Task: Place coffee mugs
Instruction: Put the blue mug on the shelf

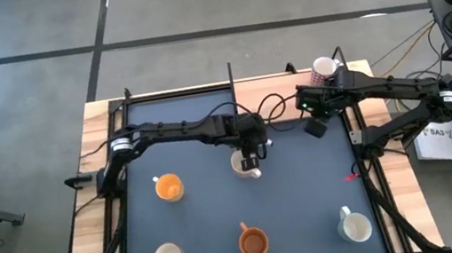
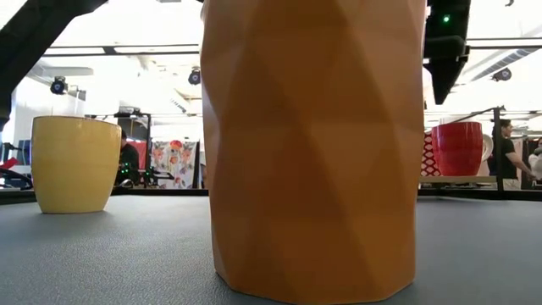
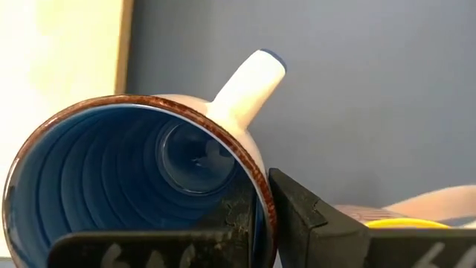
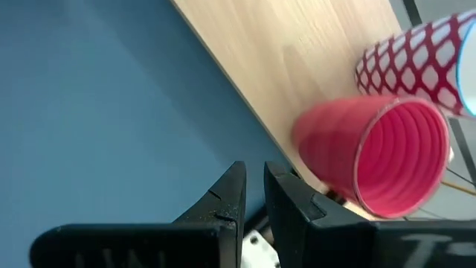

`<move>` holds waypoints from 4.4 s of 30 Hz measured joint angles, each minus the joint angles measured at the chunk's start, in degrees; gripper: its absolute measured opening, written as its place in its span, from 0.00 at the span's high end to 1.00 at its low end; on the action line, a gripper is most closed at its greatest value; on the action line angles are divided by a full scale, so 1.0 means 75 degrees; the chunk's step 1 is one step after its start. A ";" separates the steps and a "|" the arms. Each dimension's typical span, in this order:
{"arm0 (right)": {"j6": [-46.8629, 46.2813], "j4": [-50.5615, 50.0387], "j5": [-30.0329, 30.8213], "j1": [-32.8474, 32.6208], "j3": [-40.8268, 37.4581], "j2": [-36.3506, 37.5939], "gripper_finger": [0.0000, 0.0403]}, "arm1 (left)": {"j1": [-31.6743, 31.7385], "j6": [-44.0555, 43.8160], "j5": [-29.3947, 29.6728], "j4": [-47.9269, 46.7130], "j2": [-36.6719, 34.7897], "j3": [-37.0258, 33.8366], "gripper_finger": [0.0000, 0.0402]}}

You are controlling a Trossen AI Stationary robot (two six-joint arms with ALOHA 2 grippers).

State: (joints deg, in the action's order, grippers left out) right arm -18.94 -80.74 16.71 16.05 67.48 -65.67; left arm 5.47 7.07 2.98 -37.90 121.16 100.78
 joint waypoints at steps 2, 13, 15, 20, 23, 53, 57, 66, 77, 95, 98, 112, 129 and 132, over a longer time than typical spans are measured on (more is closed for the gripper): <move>-0.0012 -0.0200 0.0009 0.0013 -0.0003 0.0000 0.90 | -0.0016 -0.0050 -0.0214 -0.0197 -0.0008 0.0121 0.96; -0.0093 -0.0967 0.0169 0.0015 0.0079 0.0189 0.90 | 0.0048 0.0251 -0.0305 -0.0292 0.0012 0.0815 0.96; -0.0093 -0.0969 0.0113 0.0015 0.0079 0.0329 0.90 | 0.0103 0.0251 -0.0296 -0.0281 0.0093 0.0798 0.96; -0.0090 -0.0977 -0.0033 0.0015 0.0080 0.0718 0.90 | 0.0214 0.0254 -0.0298 -0.0357 0.0379 0.0818 0.96; -0.0177 -0.0966 -0.0109 0.0015 0.0079 0.0905 0.90 | 0.0295 0.0175 -0.0460 -0.0355 0.0471 0.0843 0.96; -0.0201 -0.0609 -0.0256 0.0015 -0.0003 0.1146 0.90 | 0.0151 -0.0061 -0.1096 -0.0492 0.0142 0.0861 0.69; -0.0093 -0.0247 -0.0269 0.0013 -0.0103 0.1159 0.90 | -0.0129 -0.0092 -0.1132 -0.0714 -0.0272 0.0861 0.69; 0.0832 0.2268 -0.1467 -0.0255 -0.0719 0.1148 0.90 | -0.0897 -0.0774 -0.1073 -0.1776 -0.1153 0.0491 0.69; 0.1998 0.4130 -0.1704 -0.0512 -0.1732 0.0707 0.90 | -0.1756 -0.2965 0.0237 -0.1088 -0.3072 -0.2041 0.69; 0.3106 0.5827 -0.2397 -0.1276 -0.1395 -0.0884 0.90 | -0.2689 -0.4463 0.2112 -0.0090 -0.5236 -0.4817 0.69; 0.2948 0.5831 -0.2745 -0.1275 -0.1068 -0.1277 0.90 | -0.2689 -0.4467 0.2157 -0.0081 -0.5420 -0.4985 0.69; 0.2068 0.5798 -0.2425 -0.1232 0.0351 -0.3039 0.93 | -0.2689 -0.4435 0.2536 -0.0725 -0.5810 -0.5295 0.69; 0.0177 0.5215 -0.1614 -0.1218 0.1189 -0.3430 0.60 | -0.2689 -0.3989 0.2738 -0.1880 -0.5810 -0.5331 0.69; -0.0442 0.4882 -0.1146 -0.1064 0.1110 -0.3465 0.60 | -0.2689 -0.4008 0.2738 -0.1891 -0.5827 -0.5397 0.69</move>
State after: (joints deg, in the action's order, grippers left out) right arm -22.26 -44.13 8.11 8.07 75.81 -91.66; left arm -14.70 -23.00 23.51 -52.08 77.45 60.30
